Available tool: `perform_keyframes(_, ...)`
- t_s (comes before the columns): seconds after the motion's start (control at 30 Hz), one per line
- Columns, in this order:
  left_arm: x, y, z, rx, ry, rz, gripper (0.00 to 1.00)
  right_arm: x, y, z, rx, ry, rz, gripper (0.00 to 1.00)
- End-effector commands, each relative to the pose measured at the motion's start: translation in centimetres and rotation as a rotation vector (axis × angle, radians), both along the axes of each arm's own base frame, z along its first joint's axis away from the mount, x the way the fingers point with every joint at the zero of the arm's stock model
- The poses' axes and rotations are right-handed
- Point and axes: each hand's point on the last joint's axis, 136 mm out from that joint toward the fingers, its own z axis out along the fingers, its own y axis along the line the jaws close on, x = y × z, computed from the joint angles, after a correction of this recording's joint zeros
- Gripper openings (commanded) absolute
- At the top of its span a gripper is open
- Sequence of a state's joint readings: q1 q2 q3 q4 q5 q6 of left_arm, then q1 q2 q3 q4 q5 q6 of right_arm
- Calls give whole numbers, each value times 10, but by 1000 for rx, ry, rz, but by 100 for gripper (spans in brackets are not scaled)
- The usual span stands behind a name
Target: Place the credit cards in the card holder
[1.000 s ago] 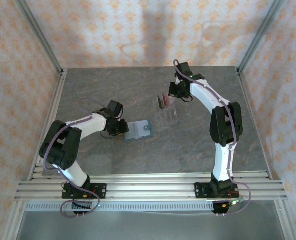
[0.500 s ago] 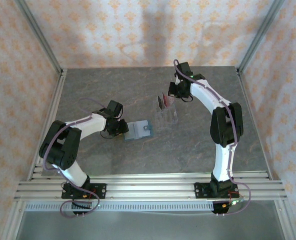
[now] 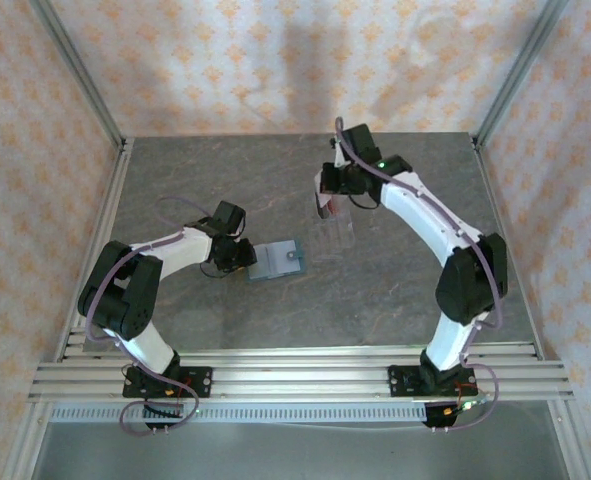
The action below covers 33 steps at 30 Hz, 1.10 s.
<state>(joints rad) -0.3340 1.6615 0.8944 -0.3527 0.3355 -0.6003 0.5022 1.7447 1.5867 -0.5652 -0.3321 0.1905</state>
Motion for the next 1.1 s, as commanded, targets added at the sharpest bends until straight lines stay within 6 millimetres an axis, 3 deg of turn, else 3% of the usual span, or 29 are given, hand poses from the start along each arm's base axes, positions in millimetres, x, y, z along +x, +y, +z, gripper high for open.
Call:
perform_keyframes(0.0, -15, 6, -16, 39, 45, -20, 24, -20, 40, -7, 117, -18, 101, 0)
perform_keyframes(0.17, -16, 6, -17, 46, 44, -24, 24, -46, 96, -31, 342, 8, 216, 0)
perform_keyframes(0.3, -17, 6, -19, 49, 52, -26, 23, -58, 117, -60, 394, 49, 247, 0)
perform_keyframes(0.57, -18, 4, -20, 51, 58, -33, 22, -59, 121, -102, 487, 63, 213, 0)
perform_keyframes(1.07, -19, 4, -20, 55, 58, -36, 20, -51, 118, -129, 457, 49, 175, 0)
